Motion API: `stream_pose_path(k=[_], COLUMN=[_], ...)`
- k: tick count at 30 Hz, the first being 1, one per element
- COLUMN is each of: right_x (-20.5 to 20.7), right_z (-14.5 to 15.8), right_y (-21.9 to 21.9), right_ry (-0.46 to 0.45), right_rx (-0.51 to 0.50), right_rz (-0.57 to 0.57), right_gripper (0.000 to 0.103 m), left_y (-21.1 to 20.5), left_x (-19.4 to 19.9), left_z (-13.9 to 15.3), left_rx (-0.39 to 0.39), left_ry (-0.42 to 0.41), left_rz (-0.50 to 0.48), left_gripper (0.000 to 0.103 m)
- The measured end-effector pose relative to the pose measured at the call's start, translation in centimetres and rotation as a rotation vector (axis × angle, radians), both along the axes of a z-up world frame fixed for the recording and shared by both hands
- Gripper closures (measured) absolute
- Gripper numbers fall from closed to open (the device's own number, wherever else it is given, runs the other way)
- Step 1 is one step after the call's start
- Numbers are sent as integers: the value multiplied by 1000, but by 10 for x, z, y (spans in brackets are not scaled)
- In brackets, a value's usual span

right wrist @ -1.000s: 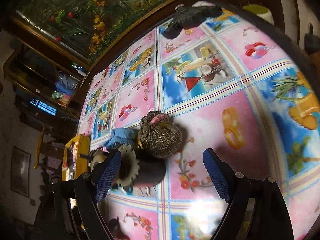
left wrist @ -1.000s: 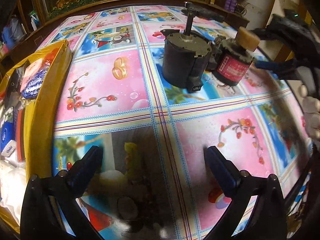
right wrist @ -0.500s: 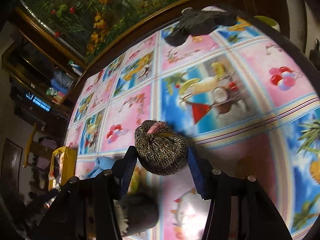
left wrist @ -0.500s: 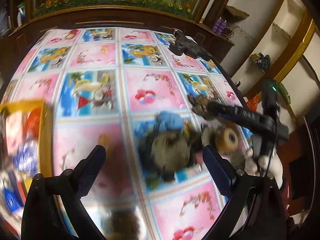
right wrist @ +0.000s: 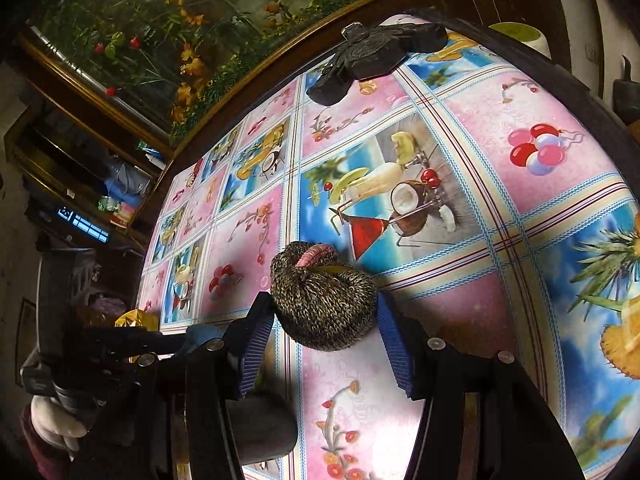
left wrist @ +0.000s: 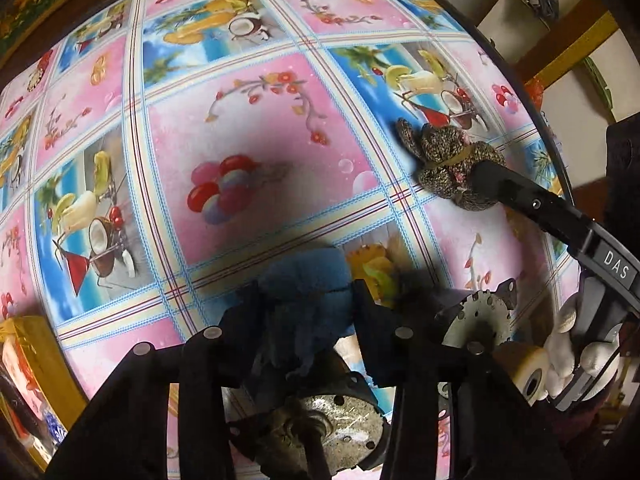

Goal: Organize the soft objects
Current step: 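Grasp the blue cloth by the motors with the left tool while the right tool holds the scrubber, then carry the blue cloth and scrubber ball into the white box and open both tools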

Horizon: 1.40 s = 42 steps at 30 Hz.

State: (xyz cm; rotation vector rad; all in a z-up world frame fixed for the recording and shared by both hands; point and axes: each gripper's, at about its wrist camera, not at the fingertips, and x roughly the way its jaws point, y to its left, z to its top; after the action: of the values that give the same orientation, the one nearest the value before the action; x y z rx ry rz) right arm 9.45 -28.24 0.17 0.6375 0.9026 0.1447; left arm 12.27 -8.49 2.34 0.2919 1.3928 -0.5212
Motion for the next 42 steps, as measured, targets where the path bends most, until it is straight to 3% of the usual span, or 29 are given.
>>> stream_pose_path(k=[6,10,21,26,33,38,42], right_x=[-4,-9,-13,-16,-20,-21,-27], right_z=[5,11,7,4,4,4,5], right_y=[3,1,-4,-9,-16,-17,-15], right_ry=[-27,-64,-62,-59,-62,-67,-71], right_rx=[-18,-20,-25,-24,-23,-27,-47], right_rz=[-7,-16,-47,-70,-92,-95,-103], right_gripper=[51,51,51,51,51,51,51], left_y=[22,50,82,88,91,101,111], left_x=[-6,-24,-116,-148,-182,-201,-209], left_z=[33,65,108,104,104,117,120], left_rx=[-124,-160,-27,7,113,120,120], left_ry=[-111,-195,-479,-535,-679,-770,-789], left_rz=[64,96,121,138,172,208,221], left_gripper=[65,65,64,64,64,64,64])
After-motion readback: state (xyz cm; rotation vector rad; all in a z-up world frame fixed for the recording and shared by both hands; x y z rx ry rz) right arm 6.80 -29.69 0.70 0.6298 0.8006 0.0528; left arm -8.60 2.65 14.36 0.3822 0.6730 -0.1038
